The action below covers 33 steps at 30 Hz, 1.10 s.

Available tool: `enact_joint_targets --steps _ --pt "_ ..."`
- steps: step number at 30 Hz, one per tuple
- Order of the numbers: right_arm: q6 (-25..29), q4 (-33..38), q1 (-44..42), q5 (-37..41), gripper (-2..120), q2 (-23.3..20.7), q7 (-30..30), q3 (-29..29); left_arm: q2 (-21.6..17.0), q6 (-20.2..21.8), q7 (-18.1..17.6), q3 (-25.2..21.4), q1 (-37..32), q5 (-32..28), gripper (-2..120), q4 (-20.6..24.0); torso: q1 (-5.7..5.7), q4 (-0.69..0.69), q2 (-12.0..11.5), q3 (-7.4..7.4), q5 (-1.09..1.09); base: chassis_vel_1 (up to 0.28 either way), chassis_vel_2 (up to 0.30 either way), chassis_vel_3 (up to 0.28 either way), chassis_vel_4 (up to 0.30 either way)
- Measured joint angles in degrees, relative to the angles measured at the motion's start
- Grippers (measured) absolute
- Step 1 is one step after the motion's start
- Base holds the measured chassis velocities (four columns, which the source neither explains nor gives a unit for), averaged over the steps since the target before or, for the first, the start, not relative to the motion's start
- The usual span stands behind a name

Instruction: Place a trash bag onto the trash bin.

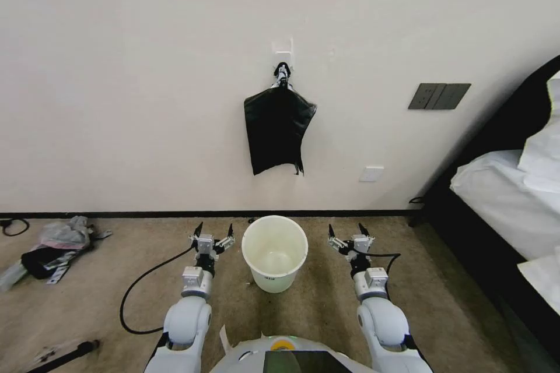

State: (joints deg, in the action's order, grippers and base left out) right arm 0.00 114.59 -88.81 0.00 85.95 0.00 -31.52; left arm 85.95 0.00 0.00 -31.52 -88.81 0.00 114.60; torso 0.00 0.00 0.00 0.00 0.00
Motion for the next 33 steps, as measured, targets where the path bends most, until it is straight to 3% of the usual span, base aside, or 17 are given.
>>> enact_joint_targets --steps 33 --pt "0.00 0.00 0.00 0.00 100 0.00 0.00 0.00 0.00 0.00 0.00 0.00 0.00 0.00 100 0.00 0.00 0.00 0.00 0.00 0.00 0.000 0.000 0.000 0.000"
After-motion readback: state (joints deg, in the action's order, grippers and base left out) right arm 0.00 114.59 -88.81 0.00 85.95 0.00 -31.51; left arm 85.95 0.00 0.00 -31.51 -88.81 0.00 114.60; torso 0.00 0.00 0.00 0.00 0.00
